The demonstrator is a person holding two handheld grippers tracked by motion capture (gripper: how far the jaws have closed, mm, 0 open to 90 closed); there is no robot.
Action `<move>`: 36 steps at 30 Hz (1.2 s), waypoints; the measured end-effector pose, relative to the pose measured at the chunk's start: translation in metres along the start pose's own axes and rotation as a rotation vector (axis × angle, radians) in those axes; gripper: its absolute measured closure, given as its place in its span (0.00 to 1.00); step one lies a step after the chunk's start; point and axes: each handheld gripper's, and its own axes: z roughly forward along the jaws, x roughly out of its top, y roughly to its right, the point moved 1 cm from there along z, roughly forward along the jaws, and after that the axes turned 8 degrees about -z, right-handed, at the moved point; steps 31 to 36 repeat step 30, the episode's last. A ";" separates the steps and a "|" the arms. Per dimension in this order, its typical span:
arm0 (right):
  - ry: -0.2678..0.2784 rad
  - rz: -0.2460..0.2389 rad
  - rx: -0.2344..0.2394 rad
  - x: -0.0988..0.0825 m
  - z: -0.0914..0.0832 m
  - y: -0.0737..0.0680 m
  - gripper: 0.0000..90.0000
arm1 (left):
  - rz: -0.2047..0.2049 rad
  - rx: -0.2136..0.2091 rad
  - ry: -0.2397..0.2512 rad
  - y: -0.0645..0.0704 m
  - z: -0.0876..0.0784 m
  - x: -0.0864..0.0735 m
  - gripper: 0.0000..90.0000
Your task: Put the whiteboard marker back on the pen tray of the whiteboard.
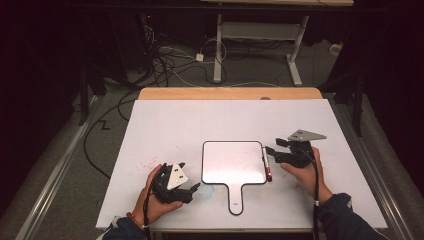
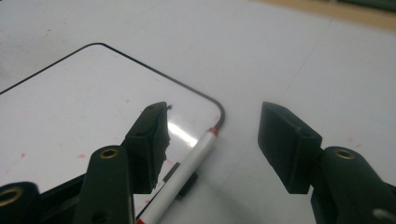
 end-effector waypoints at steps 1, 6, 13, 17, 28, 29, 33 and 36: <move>0.020 -0.023 -0.006 0.000 -0.006 -0.001 0.44 | 0.000 0.001 -0.001 0.000 0.000 0.000 0.21; 0.101 -0.151 -0.044 -0.005 -0.046 -0.014 0.35 | 0.005 0.005 -0.006 0.001 0.000 0.000 0.21; 0.122 -0.206 -0.113 -0.033 -0.078 -0.033 0.27 | 0.001 0.009 -0.002 0.000 0.002 0.001 0.21; 0.124 -0.178 -0.112 -0.048 -0.087 -0.037 0.25 | 0.007 0.012 0.001 0.000 0.002 0.002 0.21; 0.135 -0.152 -0.129 -0.054 -0.089 -0.034 0.23 | 0.021 0.016 0.010 0.002 0.004 0.003 0.21; 0.135 -0.154 -0.130 -0.054 -0.089 -0.034 0.23 | 0.022 0.014 0.009 0.002 0.004 0.003 0.21; 0.136 -0.154 -0.130 -0.053 -0.089 -0.034 0.23 | 0.024 0.014 0.007 0.002 0.005 0.003 0.21; 0.136 -0.154 -0.130 -0.053 -0.089 -0.034 0.23 | 0.024 0.014 0.007 0.002 0.005 0.003 0.21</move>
